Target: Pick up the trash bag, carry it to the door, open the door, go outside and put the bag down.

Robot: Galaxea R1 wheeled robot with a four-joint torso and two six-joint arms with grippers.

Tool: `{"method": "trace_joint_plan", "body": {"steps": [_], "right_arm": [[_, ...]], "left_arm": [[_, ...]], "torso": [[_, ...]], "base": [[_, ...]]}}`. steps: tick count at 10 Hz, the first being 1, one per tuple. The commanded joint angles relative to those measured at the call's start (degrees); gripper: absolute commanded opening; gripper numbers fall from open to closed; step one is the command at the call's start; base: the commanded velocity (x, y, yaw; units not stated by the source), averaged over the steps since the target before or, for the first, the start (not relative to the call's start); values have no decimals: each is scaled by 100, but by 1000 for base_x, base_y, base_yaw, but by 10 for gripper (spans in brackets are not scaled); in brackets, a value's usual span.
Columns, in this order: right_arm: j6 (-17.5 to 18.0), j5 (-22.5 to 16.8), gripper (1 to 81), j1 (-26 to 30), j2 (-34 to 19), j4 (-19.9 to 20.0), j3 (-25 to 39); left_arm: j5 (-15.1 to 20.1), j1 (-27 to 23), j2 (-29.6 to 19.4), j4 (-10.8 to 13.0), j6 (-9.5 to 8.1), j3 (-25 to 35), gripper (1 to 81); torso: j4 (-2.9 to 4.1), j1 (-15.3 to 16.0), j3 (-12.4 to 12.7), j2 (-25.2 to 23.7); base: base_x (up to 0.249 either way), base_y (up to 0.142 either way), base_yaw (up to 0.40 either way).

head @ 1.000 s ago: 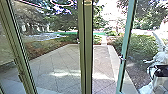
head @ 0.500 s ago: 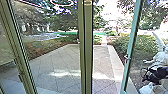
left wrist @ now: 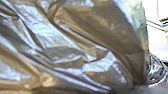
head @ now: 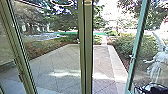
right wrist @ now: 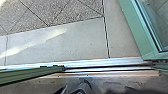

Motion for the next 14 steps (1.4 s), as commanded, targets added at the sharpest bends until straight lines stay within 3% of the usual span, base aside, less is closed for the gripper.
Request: {"method": "trace_joint_plan", "body": {"steps": [1,3,6,7,10,12,14], "right_arm": [[-455,1346,811,-1165,-106,417,620],[-473,1849,811,-1834,-25,408,717],[-1089,1973,811,-2528,212,663,656],[-1212,2246,811,-2809,441,707,489],[-1282,2457,811,-3512,1337,601,-425],[-1264,2859,811,-3986,1983,611,-897],[-1291,2896,811,-4251,2647,575,-1568]], "left_arm": [[341,-388,30,18,34,14,10],[341,-433,58,27,60,5,10],[350,-459,40,45,69,5,10],[350,-476,49,45,69,5,10],[315,-476,75,150,69,-4,10],[297,-486,84,159,78,-4,10],[288,-503,84,229,69,-4,10]], "torso": [[0,0,0,0],[0,0,2,0],[0,0,2,0],[0,0,5,-2],[0,-2,7,-5],[0,-4,11,-5],[0,-6,11,-5]], "base": [[0,0,0],[0,0,0],[0,0,0],[0,0,0],[0,0,0],[0,0,0],[0,0,0]]}}
